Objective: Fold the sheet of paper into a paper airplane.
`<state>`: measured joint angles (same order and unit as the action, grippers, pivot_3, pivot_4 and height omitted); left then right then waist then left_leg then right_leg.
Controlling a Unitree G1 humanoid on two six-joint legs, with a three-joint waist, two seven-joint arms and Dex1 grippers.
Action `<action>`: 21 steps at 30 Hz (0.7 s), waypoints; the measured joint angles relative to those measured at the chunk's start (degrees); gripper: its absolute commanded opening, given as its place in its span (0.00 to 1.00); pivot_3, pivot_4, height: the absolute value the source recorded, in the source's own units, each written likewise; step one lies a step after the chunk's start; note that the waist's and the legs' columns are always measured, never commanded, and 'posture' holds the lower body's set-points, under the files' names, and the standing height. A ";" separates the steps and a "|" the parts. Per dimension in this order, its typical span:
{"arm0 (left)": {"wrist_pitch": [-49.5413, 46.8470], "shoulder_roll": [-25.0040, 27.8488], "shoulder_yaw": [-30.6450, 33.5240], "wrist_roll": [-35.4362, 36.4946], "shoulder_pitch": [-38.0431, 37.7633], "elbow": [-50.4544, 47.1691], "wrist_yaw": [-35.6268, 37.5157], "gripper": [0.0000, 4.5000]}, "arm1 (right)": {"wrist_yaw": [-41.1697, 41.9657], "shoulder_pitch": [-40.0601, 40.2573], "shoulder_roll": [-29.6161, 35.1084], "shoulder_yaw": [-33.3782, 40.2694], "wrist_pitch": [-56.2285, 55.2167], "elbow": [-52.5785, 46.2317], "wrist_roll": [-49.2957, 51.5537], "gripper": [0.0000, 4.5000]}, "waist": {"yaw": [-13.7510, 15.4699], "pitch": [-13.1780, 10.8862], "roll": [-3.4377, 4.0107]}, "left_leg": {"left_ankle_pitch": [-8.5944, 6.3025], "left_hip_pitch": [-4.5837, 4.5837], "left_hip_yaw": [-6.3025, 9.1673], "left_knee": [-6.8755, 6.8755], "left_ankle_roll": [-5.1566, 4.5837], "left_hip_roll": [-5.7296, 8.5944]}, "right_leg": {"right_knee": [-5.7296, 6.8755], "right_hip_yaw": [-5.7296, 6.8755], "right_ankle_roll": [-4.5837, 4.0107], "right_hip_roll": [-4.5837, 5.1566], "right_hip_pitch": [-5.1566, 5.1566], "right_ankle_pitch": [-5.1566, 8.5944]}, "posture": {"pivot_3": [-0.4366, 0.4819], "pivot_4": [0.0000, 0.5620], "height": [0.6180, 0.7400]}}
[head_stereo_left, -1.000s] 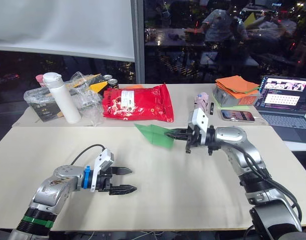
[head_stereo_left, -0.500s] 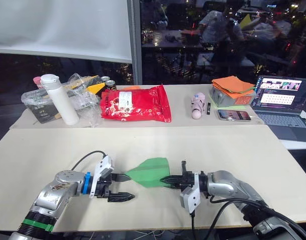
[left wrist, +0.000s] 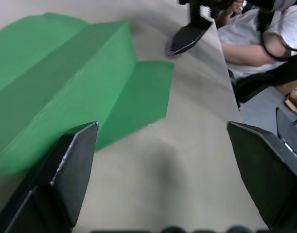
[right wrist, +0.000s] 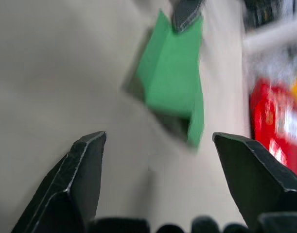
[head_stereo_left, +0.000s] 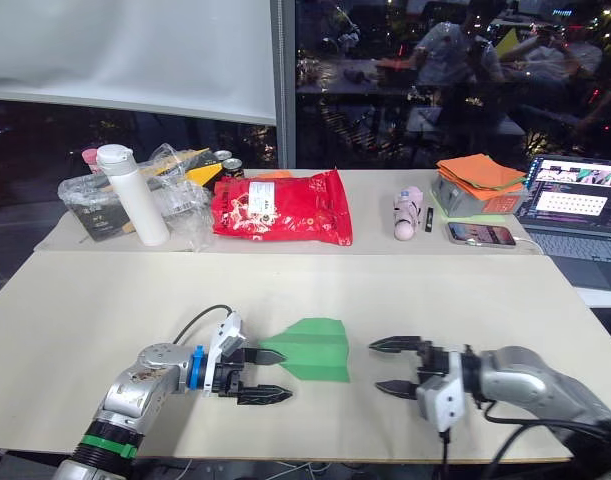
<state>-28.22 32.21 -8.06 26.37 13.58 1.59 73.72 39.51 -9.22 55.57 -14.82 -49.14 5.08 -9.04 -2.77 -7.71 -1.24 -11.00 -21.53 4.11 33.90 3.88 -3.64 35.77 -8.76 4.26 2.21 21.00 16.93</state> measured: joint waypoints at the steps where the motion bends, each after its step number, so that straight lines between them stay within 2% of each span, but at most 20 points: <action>1: -0.11 -0.57 0.04 0.18 0.01 -0.07 -0.61 0.67 | 0.79 0.69 0.49 1.00 2.38 -1.45 2.89 0.70 | -0.37 0.00 -0.03 | 0.00 0.05 0.00 0.00 0.00 -0.03 | 0.00 0.00 -0.06 -0.01 -0.02 0.04 | 0.48 0.27 0.88; 5: 0.00 -3.94 -1.65 -0.37 -0.11 -0.66 -3.39 0.38 | 3.94 -0.62 -3.67 1.52 14.18 -6.39 11.50 0.40 | -1.44 -0.08 -0.15 | 0.00 0.33 0.01 0.01 0.00 -0.03 | 0.05 0.00 -0.03 -0.03 -0.27 0.04 | 0.48 0.27 0.88; 10: -0.28 -6.63 -3.76 -2.38 -1.41 -1.04 -8.18 0.02 | 5.75 -7.66 -10.64 1.19 28.38 -9.68 14.72 0.03 | -1.16 -0.04 -0.04 | 0.00 0.28 0.03 0.02 0.00 -0.01 | 0.02 0.01 0.29 -0.03 -0.25 -0.12 | 0.48 0.27 0.88; 16: -3.02 -8.01 -4.30 -3.52 -2.66 -5.69 -14.69 0.01 | 8.57 -10.39 -15.14 -2.06 41.60 -13.36 14.19 0.01 | 0.19 -0.01 -0.01 | -0.01 0.14 0.05 0.00 0.01 0.02 | -0.06 0.02 0.32 -0.02 -0.16 -0.11 | 0.48 0.27 0.88; 21: -7.89 -8.01 -4.01 -3.04 -4.73 -10.62 -19.26 0.01 | 10.60 -10.28 -18.15 -5.82 46.87 -13.46 11.77 0.01 | 0.14 -0.01 0.00 | -0.01 0.11 0.05 -0.02 0.00 0.00 | -0.04 0.02 0.34 -0.02 -0.06 -0.12 | 0.48 0.27 0.88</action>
<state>-36.10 24.20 -12.07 23.32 8.85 -9.03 54.47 50.10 -19.49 37.42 -20.64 -2.26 -8.37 2.73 -2.64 -7.72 -1.25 -11.00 -21.42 4.16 33.87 3.89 -3.64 35.72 -8.74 4.59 2.18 20.95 16.81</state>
